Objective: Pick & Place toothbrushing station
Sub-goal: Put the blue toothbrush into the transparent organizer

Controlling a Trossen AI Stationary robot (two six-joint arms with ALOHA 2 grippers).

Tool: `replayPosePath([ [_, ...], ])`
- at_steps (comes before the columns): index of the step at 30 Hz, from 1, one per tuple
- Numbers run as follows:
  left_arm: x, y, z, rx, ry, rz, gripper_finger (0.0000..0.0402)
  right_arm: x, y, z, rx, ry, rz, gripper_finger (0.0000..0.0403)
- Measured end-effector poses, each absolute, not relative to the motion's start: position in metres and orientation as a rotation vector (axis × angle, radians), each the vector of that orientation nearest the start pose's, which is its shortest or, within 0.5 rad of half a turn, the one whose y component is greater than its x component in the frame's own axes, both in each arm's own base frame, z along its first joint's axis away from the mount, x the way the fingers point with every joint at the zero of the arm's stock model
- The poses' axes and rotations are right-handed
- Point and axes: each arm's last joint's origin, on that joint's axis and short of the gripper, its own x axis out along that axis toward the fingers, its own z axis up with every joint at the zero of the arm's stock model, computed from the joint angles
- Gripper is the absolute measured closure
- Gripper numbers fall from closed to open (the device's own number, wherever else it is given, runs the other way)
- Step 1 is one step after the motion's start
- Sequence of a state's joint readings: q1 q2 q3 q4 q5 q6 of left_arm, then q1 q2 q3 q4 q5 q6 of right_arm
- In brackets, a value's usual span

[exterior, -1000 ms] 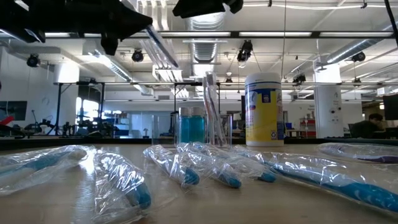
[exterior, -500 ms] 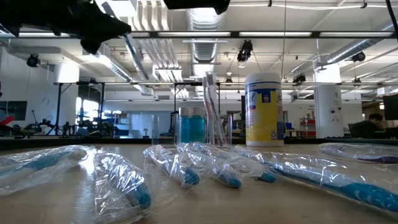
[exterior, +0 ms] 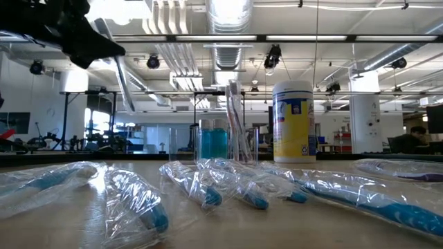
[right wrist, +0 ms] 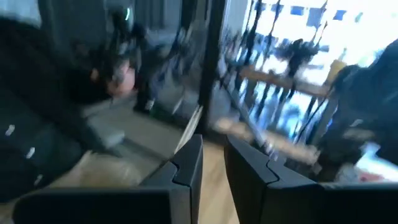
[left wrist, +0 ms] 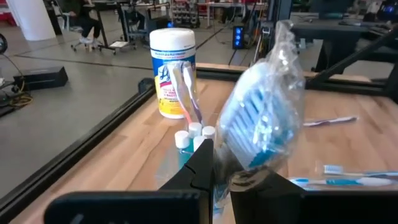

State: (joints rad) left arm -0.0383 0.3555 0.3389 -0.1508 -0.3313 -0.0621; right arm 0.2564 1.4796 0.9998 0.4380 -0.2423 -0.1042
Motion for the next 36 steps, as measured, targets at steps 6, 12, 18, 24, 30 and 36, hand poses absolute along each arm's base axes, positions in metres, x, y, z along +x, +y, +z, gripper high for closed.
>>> replayPosePath([
  [6,0.109,0.004,0.232,-0.037,0.194,0.265,0.0377,0.294,0.075,0.279,-0.099,-0.057,0.461,0.0349],
  [12,0.108,0.003,0.227,-0.080,0.243,0.210,0.0377,0.272,0.068,0.244,-0.096,-0.165,0.449,0.0349],
  [18,0.108,0.002,0.224,-0.092,0.277,0.179,0.0377,0.258,0.045,0.232,0.055,-0.222,0.276,0.0349],
  [24,0.108,0.002,0.221,-0.070,0.312,0.179,0.0377,0.253,0.017,0.219,0.099,-0.171,0.168,0.0349],
  [30,0.106,0.002,0.226,-0.109,0.325,0.181,0.0377,0.250,-0.010,0.214,0.192,-0.154,0.070,0.0349],
  [36,0.104,0.003,0.259,-0.013,0.203,0.210,0.0377,0.250,-0.010,0.213,0.144,-0.146,0.073,0.0349],
])
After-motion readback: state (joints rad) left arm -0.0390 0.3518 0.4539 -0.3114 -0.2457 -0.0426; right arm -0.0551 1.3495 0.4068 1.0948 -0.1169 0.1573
